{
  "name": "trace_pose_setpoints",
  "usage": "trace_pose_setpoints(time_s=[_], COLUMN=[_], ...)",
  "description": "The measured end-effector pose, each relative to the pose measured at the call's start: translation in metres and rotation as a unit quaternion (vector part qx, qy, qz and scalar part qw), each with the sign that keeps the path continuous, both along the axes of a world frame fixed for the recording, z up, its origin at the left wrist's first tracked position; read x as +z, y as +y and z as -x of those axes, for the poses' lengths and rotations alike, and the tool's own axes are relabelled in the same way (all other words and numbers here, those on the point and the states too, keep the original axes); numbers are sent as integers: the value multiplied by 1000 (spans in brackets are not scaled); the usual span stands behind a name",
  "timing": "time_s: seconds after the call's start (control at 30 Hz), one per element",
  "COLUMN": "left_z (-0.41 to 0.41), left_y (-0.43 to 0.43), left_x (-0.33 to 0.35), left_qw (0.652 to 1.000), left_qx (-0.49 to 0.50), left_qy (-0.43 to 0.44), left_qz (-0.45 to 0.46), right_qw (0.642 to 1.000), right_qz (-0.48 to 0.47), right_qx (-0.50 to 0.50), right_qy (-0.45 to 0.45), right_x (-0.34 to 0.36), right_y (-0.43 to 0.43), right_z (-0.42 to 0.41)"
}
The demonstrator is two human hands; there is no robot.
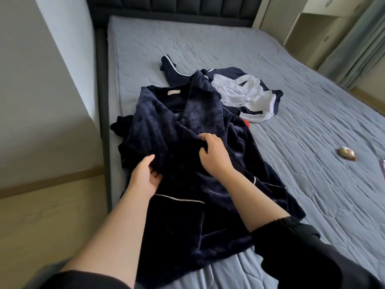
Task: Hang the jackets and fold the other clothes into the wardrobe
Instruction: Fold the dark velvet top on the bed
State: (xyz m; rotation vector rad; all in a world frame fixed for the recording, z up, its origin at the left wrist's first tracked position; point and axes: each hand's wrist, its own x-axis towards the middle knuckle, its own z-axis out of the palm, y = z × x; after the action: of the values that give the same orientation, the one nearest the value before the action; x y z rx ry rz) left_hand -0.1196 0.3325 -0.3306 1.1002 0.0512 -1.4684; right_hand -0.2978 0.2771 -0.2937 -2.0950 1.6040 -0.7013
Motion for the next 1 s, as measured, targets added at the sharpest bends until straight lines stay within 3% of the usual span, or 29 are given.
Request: trace_pose_setpoints(time_s=[0.07, 0.2, 0.33, 0.53, 0.6, 0.7, 0.77, 0.83, 0.87, 0.93, 1.0], left_z=[-9, -18, -27, -39, -43, -52, -52, -45, -40, -26, -2], left_y=[-7, -16, -22, -24, -22, -22, -21, -20, -19, -19, -22], left_x=[4, 4, 4, 2, 1, -1, -1, 3, 5, 11, 13], left_qw=[999, 999, 999, 989, 987, 978, 960, 916, 874, 734, 594], left_qx=[26, 25, 21, 103, 128, 177, 185, 185, 180, 149, 53], left_qy=[27, 43, 36, -104, -93, -75, -163, -328, -434, -661, -799], left_qz=[4, 7, 32, 11, -9, -85, -133, -136, -128, -49, 85], right_qw=[999, 998, 995, 979, 985, 996, 997, 996, 994, 986, 973], right_qz=[-5, -68, -88, -98, -68, 9, 33, 68, 95, 157, 225], right_qx=[35, -11, 28, 48, 9, -77, -66, -26, -18, -19, -28], right_qy=[13, -8, 37, 174, 156, 48, 28, 49, 57, 48, 30], right_x=[5, 15, 16, 0, -2, 0, 0, -2, -3, -4, -9], right_y=[-14, -48, -68, -92, -99, -99, -93, -80, -72, -51, -30], right_z=[-26, -61, -84, -98, -93, -81, -78, -78, -76, -67, -52])
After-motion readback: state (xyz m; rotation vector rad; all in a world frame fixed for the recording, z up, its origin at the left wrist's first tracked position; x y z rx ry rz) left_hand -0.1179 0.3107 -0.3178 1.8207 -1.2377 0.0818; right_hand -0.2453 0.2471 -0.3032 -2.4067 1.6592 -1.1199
